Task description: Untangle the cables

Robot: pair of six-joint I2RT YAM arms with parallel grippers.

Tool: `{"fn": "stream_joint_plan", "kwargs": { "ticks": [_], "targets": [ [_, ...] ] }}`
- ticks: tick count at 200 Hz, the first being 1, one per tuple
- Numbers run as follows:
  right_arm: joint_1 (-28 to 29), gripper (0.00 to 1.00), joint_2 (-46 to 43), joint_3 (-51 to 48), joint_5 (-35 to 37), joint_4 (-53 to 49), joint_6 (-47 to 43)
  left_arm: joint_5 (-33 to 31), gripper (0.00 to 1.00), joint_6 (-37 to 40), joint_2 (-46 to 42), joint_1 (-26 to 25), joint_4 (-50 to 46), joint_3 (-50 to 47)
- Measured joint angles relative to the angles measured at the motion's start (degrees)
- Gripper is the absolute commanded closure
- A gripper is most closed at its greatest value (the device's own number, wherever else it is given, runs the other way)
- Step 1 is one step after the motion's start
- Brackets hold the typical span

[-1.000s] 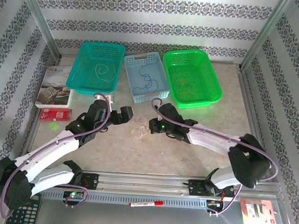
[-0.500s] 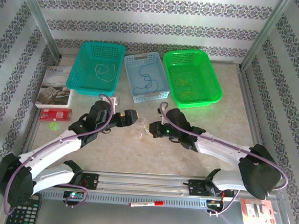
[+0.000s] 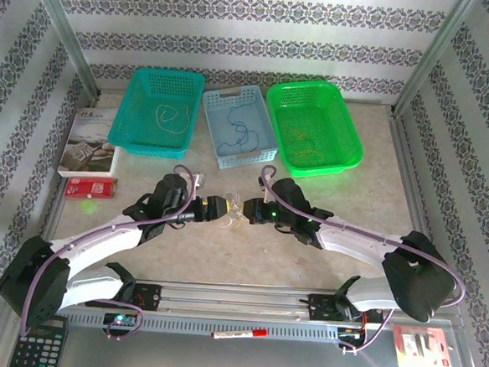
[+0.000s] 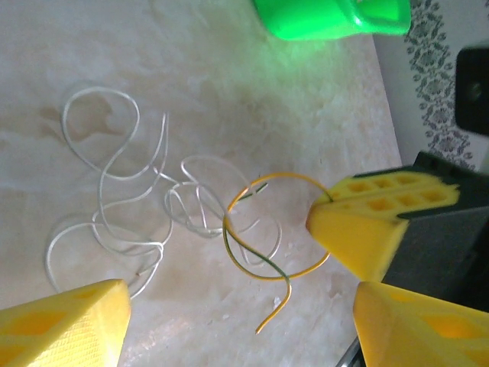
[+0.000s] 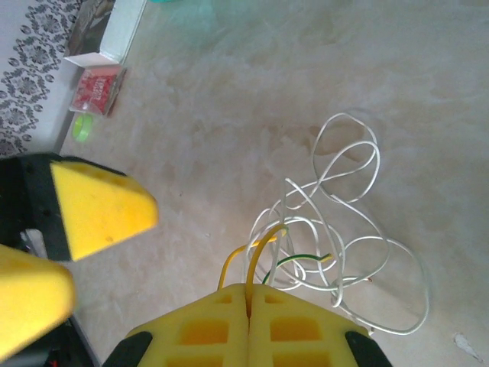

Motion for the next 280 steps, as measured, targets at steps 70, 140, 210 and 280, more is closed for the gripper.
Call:
{"fn": "stream_joint_plan", "kwargs": {
  "ticks": [70,140,210,280],
  "targets": [
    [-0.7,1.0,0.0,-0.9,-0.1,0.5,0.4,1.8,0.31,0.5,4.9,-4.9,2.5,0.0],
    [-0.7,1.0,0.0,-1.0,-0.5,0.9,0.5,3.8,0.36,1.3,8.7,-6.4,5.7,0.0],
    [-0.7,1.0,0.0,-1.1,-0.9,0.9,0.5,5.5,0.45,1.4,13.6,-7.4,8.7,0.0],
    [-0.7,1.0,0.0,-1.3,-0.9,0.9,0.5,5.7,0.6,1.4,15.5,-7.8,10.6,0.0]
  ]
}}
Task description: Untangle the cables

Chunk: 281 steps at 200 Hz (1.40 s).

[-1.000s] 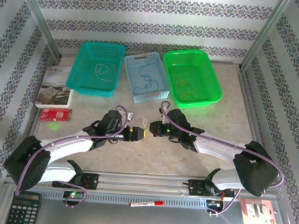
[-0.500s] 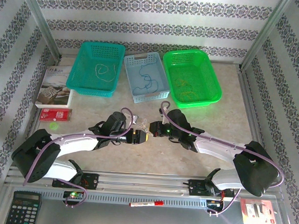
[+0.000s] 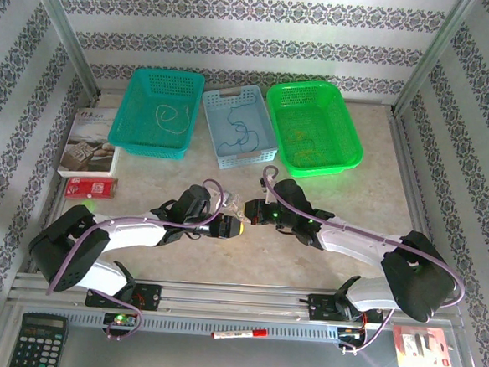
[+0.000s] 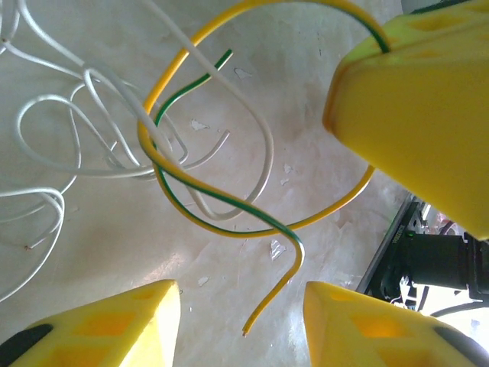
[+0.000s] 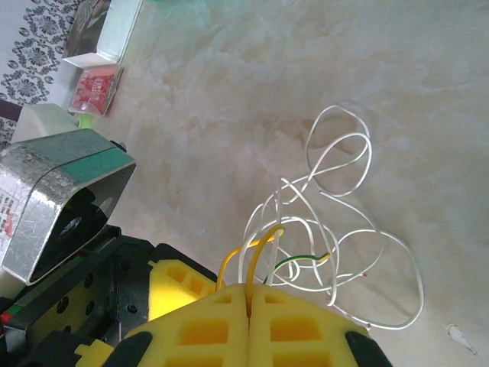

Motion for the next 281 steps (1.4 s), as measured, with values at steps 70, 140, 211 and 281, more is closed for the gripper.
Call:
{"fn": "stream_joint_plan", "kwargs": {
  "ticks": [70,140,211,281],
  "targets": [
    [-0.1,1.0,0.0,-0.2,0.0,0.0,0.0,-0.3,0.89,0.0,0.0,0.0,0.3,0.1],
    [-1.3,1.0,0.0,-0.7,0.0,0.3,0.0,-1.0,1.0,0.4,-7.0,0.0,-3.1,1.4],
    [-1.5,1.0,1.9,-2.4,0.0,1.7,0.0,-2.6,1.0,0.7,-19.1,0.0,-7.5,5.7],
    [0.8,0.93,2.3,-4.7,0.5,4.9,0.0,-3.0,1.0,-5.1,-19.0,0.0,-4.2,8.0]
  ]
}}
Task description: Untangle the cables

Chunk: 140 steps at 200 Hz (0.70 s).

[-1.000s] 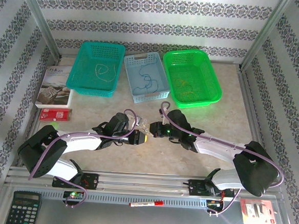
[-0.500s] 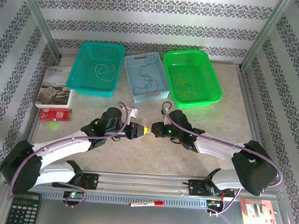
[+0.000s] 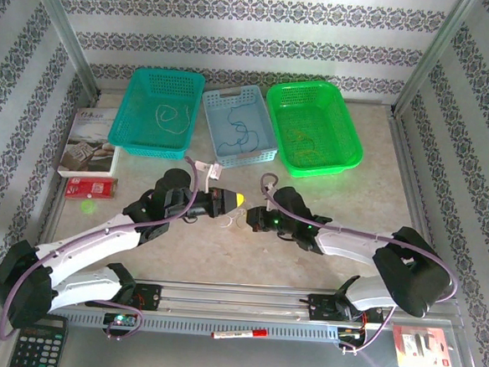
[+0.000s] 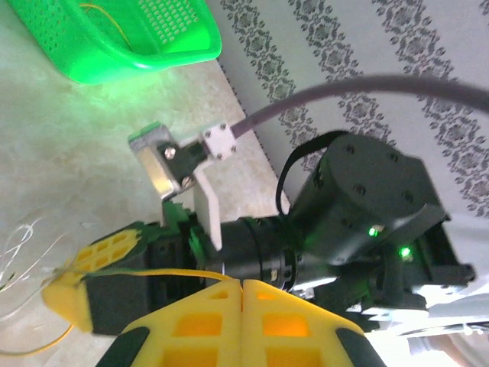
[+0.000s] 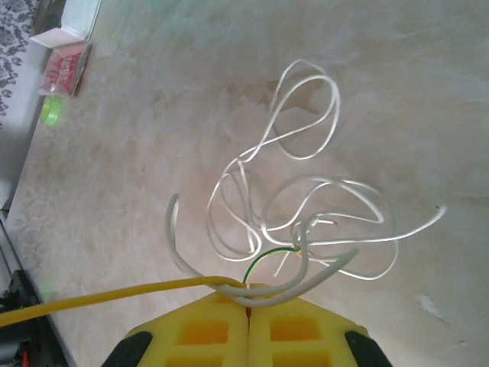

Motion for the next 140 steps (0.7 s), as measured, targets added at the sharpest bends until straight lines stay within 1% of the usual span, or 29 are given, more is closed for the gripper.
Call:
{"fn": "stream_joint_plan", "kwargs": {
  "ticks": [23,50,69,90,115,140],
  "targets": [
    [0.9,0.75,0.3,-0.6,0.5,0.9,0.3,0.1,1.0,-1.5,0.3,0.0,1.4,0.6],
    [0.9,0.59,0.3,-1.9,0.9,0.0,1.1,0.5,1.0,-2.3,0.3,0.0,3.0,2.7],
    [0.9,0.53,-1.3,-2.5,1.3,-1.4,1.2,0.9,1.0,-2.6,0.3,0.0,3.9,3.0],
    [0.9,0.44,-5.6,-2.9,1.7,-3.1,1.0,1.2,1.0,-2.8,0.3,0.0,4.0,2.9],
    [0.9,0.4,-12.3,-3.4,2.2,-5.6,0.8,1.6,1.0,-3.0,0.3,0.0,4.0,2.9],
    [0.7,0.38,-19.1,-4.3,3.3,-8.2,-0.3,1.9,1.0,-3.3,0.3,0.0,4.3,2.9]
  ]
}}
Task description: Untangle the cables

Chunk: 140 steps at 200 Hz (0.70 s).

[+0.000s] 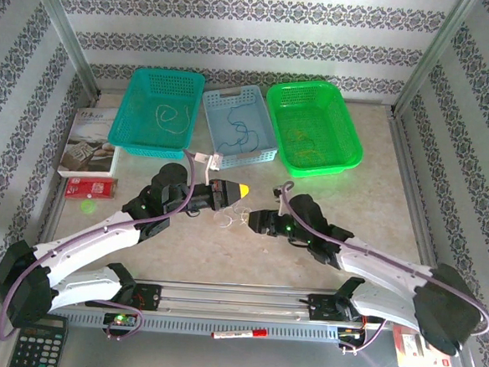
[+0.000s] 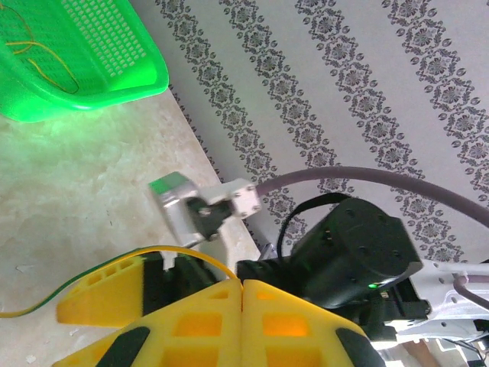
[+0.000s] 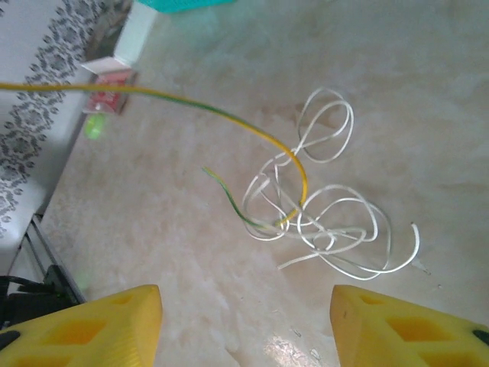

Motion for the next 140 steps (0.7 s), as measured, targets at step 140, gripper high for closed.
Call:
{"fn": "stream_joint_plan", "kwargs": {
  "ticks": [140],
  "targets": [
    [-1.4,0.36,15.2,6.9,3.5,6.6,-6.3,1.4,1.0,-2.5,0.0,0.0,1.4,0.3]
  ]
}}
